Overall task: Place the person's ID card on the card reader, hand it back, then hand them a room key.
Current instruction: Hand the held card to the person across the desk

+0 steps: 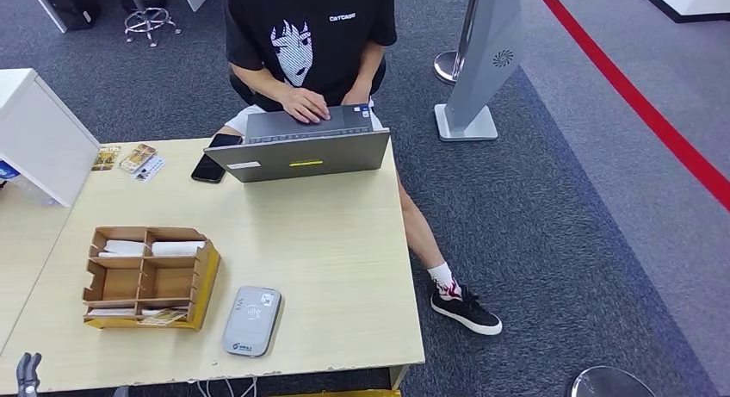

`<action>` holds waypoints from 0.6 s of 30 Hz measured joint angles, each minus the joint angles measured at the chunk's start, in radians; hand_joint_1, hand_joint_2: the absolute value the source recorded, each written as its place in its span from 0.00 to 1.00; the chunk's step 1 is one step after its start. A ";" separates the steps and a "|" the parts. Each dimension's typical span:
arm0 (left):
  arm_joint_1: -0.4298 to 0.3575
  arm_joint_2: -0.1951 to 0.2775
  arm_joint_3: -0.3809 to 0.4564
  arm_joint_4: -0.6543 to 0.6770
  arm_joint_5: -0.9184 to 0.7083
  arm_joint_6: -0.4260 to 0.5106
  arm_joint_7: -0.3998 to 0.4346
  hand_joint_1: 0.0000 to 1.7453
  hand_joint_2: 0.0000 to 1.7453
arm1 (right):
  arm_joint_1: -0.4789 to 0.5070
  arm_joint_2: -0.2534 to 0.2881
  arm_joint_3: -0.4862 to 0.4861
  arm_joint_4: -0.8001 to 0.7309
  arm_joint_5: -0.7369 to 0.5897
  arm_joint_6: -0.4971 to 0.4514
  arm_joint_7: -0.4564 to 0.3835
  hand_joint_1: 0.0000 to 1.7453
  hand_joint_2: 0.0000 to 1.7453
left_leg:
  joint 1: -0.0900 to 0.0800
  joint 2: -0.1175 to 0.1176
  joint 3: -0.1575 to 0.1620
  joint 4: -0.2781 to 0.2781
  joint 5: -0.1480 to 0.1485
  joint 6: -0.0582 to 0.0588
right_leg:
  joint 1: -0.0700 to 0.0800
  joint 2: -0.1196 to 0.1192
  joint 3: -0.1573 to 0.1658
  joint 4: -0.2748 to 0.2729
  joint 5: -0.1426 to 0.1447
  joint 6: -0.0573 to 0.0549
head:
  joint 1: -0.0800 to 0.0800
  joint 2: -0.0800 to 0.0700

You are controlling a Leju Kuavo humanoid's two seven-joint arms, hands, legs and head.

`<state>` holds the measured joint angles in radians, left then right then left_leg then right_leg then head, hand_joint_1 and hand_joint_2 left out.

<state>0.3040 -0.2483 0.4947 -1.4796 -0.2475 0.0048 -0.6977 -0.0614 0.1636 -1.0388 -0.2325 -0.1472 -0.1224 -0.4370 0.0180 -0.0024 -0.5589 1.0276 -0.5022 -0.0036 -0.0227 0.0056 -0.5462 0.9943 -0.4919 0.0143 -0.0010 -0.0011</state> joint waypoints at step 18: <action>-0.256 0.013 0.674 0.562 0.048 -0.213 0.000 0.00 1.00 | 0.000 0.031 -0.007 0.007 0.058 -0.118 0.070 0.00 1.00 | 0.000 0.000 0.001 0.000 0.000 0.000 | 0.000 0.000 0.000 0.000 0.000 -0.001 | 0.000 0.000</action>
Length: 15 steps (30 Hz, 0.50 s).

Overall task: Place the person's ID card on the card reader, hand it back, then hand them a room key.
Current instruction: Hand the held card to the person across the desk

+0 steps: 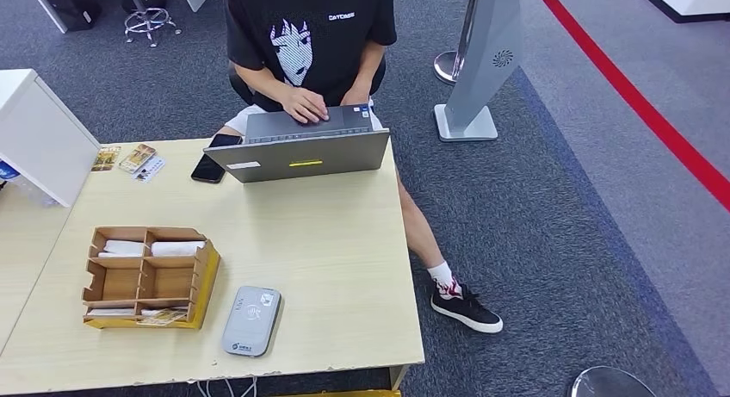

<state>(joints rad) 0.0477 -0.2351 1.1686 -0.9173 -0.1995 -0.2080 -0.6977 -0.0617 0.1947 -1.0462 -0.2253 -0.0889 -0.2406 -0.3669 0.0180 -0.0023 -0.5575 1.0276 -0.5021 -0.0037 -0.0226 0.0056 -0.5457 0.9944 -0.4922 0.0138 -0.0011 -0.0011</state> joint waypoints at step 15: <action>-0.058 0.106 0.029 0.416 -0.275 0.251 0.210 0.59 1.00 | 0.004 0.001 0.124 0.016 0.251 0.025 0.238 0.10 1.00 | 0.000 0.000 0.000 0.000 0.000 0.000 | 0.000 0.000 0.000 0.000 0.000 0.000 | 0.000 0.000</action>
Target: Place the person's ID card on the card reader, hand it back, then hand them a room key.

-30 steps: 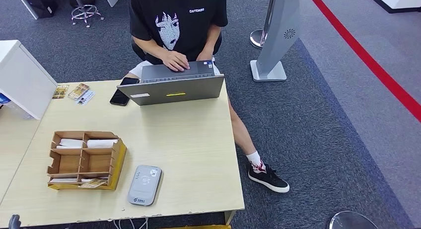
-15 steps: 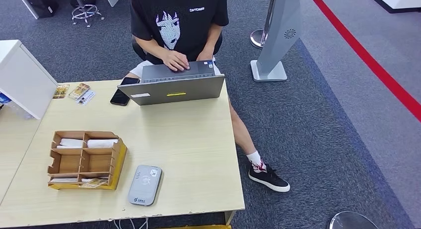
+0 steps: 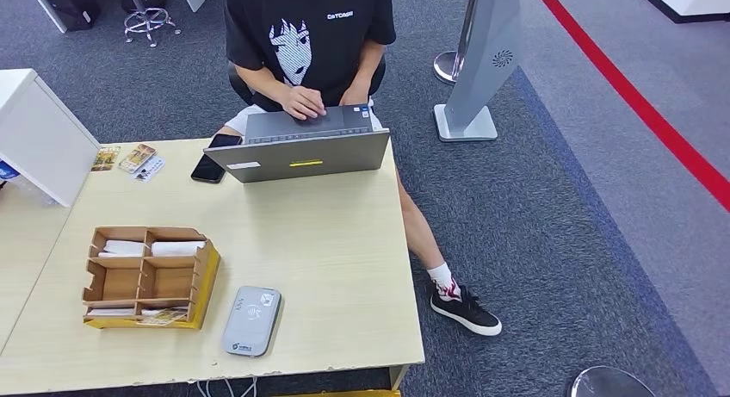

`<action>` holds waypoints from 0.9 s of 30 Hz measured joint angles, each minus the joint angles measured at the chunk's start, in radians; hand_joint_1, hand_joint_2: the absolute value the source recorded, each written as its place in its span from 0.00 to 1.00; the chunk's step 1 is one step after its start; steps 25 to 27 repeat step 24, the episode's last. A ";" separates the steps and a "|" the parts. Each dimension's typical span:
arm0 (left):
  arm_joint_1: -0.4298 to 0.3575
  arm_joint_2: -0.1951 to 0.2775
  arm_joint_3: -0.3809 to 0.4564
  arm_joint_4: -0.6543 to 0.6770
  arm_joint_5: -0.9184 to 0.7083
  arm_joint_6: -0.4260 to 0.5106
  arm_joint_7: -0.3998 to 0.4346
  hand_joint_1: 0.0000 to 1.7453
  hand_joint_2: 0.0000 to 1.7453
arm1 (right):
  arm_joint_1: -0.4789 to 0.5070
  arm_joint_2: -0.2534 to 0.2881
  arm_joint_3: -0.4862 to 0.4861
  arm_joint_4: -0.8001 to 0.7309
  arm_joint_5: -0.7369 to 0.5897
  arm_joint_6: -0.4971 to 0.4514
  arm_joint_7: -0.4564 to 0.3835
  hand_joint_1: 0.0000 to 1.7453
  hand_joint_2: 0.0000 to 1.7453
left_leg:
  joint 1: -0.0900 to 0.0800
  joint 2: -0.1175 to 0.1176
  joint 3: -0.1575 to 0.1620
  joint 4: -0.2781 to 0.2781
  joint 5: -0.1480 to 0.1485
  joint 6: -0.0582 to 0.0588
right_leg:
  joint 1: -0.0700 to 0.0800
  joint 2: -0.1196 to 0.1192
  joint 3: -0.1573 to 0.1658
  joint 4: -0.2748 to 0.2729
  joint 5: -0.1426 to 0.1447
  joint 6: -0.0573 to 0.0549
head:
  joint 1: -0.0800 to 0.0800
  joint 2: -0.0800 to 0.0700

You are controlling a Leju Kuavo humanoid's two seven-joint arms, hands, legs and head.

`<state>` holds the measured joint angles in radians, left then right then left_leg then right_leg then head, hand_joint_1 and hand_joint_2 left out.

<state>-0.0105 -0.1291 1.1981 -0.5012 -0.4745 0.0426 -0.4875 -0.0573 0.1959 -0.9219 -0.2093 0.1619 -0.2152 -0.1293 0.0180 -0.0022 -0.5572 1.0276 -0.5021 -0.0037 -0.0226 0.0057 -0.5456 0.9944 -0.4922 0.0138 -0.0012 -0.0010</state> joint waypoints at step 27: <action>-0.027 -0.030 -0.222 0.268 -0.346 0.020 0.558 0.00 1.00 | 0.008 -0.012 0.478 0.010 0.473 0.148 0.204 0.00 1.00 | 0.000 0.000 0.001 0.000 0.000 0.000 | 0.001 0.002 0.000 0.000 0.000 0.000 | 0.000 0.000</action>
